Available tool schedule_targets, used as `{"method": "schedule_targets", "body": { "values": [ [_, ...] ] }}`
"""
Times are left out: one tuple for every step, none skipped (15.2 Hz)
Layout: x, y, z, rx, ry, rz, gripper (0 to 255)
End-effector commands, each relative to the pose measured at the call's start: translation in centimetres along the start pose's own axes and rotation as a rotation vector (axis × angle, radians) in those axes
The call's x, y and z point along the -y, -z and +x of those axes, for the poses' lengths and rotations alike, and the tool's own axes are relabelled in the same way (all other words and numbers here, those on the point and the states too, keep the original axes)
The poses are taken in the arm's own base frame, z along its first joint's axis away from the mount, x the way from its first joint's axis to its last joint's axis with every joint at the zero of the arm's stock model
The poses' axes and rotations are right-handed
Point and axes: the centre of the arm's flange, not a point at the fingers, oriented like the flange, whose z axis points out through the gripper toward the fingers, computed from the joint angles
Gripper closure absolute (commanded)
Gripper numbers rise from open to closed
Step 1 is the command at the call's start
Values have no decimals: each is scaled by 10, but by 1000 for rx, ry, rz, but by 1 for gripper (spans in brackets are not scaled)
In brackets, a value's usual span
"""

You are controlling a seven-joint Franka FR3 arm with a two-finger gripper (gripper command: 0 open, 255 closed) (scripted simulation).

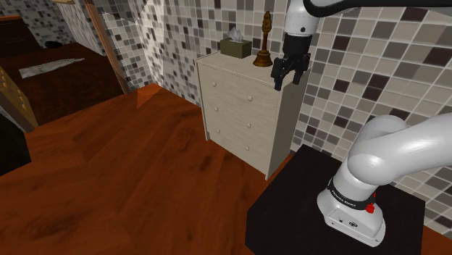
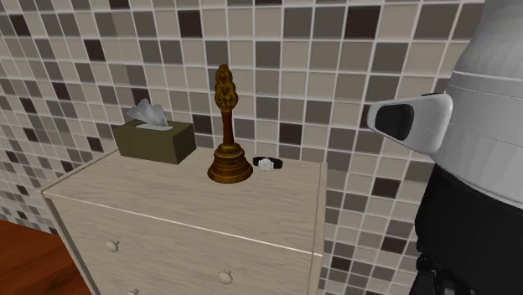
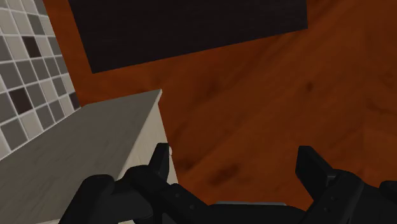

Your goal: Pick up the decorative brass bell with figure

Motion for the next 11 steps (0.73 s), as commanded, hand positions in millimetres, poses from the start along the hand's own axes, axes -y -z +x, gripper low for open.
{"method": "schedule_targets", "body": {
  "values": [
    [0, 0, 0, 0, 0, 0, 0],
    [-12, 0, 6, -10, 22, 3, 0],
    [-23, 1, 11, -19, 45, 7, 0],
    [-35, 2, 18, -29, 67, 10, 0],
    [-46, 2, 24, -38, 90, 13, 0],
    [-57, 3, 31, -48, 112, 17, 0],
    [-68, 3, 37, -58, 134, 20, 0],
    [-79, 4, 44, -67, 157, 24, 0],
    [-89, 5, 52, -77, 179, 27, 0],
    [-100, 5, 59, -86, 202, 30, 0],
    [-110, 6, 67, -96, 224, 34, 0]
  ]
}}
